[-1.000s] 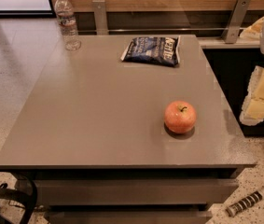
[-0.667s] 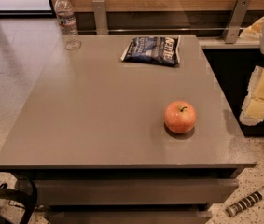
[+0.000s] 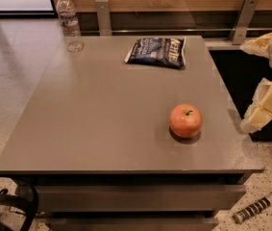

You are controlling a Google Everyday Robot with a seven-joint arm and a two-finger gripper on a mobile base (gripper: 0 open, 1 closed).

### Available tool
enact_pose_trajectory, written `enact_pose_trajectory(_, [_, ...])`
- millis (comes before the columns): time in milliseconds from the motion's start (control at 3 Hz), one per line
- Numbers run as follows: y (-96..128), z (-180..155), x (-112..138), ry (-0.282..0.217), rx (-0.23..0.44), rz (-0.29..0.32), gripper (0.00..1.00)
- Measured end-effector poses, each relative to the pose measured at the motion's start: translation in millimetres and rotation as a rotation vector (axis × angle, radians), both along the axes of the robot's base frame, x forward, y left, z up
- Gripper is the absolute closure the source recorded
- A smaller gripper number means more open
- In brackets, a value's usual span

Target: Move apple near water bottle

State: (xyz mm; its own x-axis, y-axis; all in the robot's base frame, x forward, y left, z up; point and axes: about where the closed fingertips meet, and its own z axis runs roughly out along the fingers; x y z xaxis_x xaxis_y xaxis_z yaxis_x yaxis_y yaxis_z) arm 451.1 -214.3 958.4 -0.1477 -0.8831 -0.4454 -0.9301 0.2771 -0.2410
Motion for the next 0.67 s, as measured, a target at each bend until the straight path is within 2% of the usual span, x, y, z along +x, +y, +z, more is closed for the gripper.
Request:
enact_pose_trajectory(333, [-2, -24, 13, -0.094, 0.178, 0.035, 0.0])
enact_pose_trajectory(667, [18, -37, 18, -0.193, 0.432, 0.086, 0.0])
